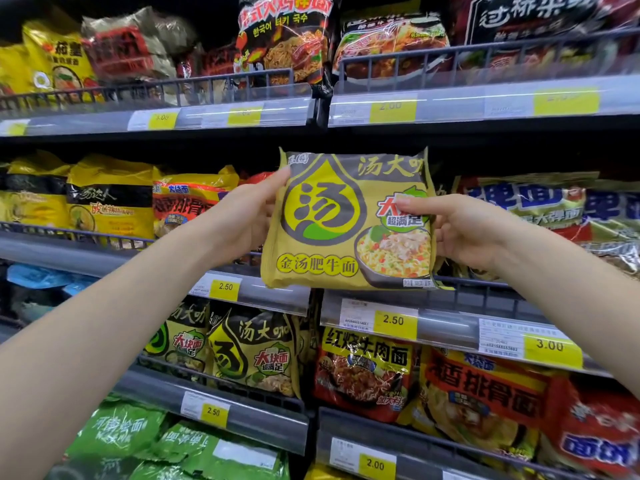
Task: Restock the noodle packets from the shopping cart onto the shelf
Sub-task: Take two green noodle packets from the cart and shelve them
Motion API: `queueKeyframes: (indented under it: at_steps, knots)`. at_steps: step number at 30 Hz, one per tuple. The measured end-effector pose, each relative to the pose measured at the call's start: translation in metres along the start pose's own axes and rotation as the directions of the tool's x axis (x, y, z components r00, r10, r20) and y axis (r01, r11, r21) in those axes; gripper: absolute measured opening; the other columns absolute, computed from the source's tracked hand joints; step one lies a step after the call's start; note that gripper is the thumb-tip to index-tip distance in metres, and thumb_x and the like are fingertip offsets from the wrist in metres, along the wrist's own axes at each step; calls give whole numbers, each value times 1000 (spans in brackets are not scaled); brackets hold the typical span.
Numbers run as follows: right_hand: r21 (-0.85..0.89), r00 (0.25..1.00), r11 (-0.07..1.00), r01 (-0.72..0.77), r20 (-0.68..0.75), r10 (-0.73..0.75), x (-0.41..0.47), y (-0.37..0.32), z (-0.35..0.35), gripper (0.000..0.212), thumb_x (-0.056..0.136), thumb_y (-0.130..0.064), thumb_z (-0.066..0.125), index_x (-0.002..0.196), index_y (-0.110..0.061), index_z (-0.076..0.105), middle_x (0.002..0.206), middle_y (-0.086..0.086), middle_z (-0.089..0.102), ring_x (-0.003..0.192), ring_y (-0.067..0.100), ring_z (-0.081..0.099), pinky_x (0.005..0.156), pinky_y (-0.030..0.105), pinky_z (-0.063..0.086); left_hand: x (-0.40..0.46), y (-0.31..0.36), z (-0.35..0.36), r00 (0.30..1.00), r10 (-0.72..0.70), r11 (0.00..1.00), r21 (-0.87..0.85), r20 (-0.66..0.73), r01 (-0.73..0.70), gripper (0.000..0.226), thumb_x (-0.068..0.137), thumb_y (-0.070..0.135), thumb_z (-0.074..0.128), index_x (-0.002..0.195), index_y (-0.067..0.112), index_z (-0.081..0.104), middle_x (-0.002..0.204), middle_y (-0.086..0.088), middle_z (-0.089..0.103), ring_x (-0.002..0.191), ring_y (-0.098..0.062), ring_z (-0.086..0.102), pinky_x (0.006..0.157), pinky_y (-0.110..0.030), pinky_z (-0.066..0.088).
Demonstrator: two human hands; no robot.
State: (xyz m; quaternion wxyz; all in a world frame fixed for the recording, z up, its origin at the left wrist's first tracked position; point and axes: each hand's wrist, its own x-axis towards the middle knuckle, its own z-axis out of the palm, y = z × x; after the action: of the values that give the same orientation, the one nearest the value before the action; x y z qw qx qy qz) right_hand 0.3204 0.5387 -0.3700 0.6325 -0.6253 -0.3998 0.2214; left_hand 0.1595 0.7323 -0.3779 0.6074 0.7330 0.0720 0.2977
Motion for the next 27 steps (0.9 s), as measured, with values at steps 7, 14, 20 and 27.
queueKeyframes:
  at_steps: [7,14,20,27]
  knots:
    - [113,974,994,9,-224,17,14,-4,-30,5,84,-16,67,85,-12,65,63,1,73,53,11,70,53,23,59,-5,-31,7,983,133,771,610,129,-184,53,102,41,13,129,20,53,125,12,51,119,-4,45,100,-22,26]
    - [76,957,996,49,-290,-25,30,4,-51,18,80,-14,71,96,-8,65,67,0,74,60,10,72,57,26,60,-9,-41,11,954,23,341,894,299,-289,54,100,38,7,150,17,14,157,5,9,128,8,-2,94,2,-13]
    - [38,940,997,64,-339,-47,35,13,-49,15,80,-10,70,91,-5,61,70,2,73,64,12,71,67,28,59,-8,-39,9,946,24,239,917,324,-320,51,101,35,18,149,17,19,157,6,13,127,10,1,93,3,-14]
    - [-1,957,1000,-16,-290,15,36,28,-35,13,82,-8,68,89,-8,58,83,6,70,80,16,64,68,26,50,-9,-38,9,942,40,203,920,334,-335,50,101,34,20,148,16,24,157,4,17,143,-4,7,97,-3,-10]
